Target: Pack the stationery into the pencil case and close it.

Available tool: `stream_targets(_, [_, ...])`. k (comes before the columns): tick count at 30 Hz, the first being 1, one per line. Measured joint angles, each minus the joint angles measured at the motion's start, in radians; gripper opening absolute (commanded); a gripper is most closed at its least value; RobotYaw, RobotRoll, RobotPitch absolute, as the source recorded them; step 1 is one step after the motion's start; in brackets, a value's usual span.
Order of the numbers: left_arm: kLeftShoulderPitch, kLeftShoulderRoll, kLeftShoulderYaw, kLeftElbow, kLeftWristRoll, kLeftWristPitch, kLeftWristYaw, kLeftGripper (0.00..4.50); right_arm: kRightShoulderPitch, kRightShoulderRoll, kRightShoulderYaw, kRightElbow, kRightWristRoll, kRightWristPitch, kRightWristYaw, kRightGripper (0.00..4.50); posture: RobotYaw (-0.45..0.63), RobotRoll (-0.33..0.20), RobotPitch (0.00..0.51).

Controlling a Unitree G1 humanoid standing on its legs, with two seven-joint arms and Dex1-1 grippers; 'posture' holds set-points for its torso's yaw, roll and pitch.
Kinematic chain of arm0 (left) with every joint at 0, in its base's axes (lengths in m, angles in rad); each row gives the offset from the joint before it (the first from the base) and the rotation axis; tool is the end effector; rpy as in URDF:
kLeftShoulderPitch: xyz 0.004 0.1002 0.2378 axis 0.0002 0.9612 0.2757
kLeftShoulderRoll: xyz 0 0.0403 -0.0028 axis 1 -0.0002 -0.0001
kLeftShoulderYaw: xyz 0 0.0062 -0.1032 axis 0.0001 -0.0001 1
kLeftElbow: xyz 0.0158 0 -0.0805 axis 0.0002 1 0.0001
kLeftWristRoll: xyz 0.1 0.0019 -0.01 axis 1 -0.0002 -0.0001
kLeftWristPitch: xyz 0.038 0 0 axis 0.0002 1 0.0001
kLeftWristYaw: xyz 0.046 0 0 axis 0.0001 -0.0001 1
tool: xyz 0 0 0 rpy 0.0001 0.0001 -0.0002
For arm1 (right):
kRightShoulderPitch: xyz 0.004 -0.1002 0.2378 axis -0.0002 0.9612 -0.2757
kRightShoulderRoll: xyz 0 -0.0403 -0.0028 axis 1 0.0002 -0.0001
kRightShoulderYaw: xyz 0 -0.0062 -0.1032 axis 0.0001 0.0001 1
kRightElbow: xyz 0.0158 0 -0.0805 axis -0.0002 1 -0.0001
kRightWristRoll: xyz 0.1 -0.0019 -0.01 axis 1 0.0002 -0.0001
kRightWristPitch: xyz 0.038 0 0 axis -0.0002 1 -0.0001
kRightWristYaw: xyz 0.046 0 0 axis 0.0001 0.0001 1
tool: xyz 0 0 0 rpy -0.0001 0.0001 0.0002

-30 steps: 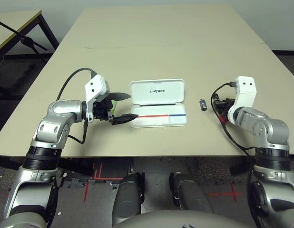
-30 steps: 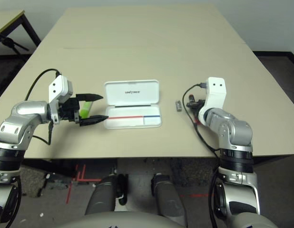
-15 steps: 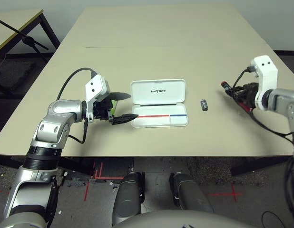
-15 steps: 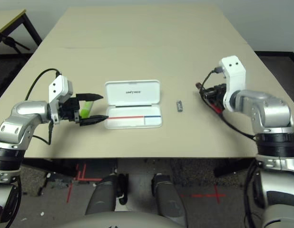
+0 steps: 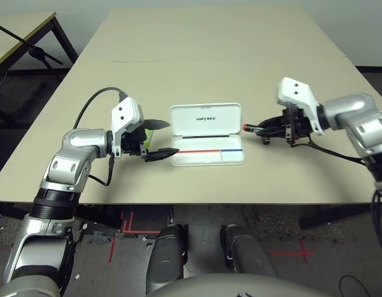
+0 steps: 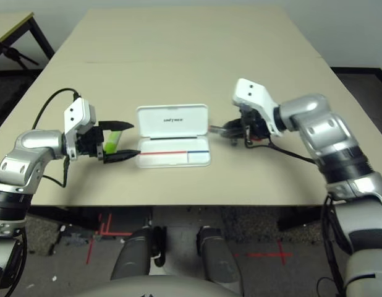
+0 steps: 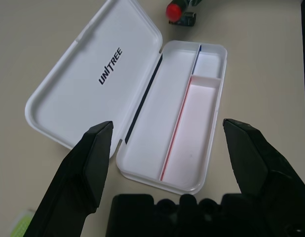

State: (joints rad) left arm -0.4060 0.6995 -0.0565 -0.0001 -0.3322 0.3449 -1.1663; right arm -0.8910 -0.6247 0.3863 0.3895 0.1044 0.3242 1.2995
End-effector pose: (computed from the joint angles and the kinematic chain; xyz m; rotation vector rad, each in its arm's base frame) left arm 0.2665 0.2424 0.1612 0.3590 0.1888 -1.1738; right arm 0.3335 -0.1888 0.2025 -0.6549 0.3772 1.3144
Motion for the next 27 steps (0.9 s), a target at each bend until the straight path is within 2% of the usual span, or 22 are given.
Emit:
stream_targets(5, [0.012,0.009,-0.008,-0.027,-0.001,0.009,-0.006,4.50,-0.099,0.119,0.035,0.125,-0.070,-0.053,0.009,0.54,0.00,0.000,0.093])
stream_targets(8, [0.013,0.009,-0.013,-0.030,-0.001,0.013,-0.006,4.50,-0.116,0.170,0.043,0.169,-0.102,-0.067,0.010,0.54,0.01,0.000,0.095])
stream_targets(24, [0.013,0.009,-0.019,-0.051,-0.001,0.022,-0.004,4.50,-0.108,0.331,0.072,0.285,-0.197,-0.080,-0.051,0.54,0.01,0.000,0.096])
stream_targets(27, [0.013,0.009,-0.023,-0.051,-0.001,0.022,-0.002,4.50,-0.105,0.340,0.070,0.295,-0.205,-0.084,-0.067,1.35,0.01,0.000,0.099])
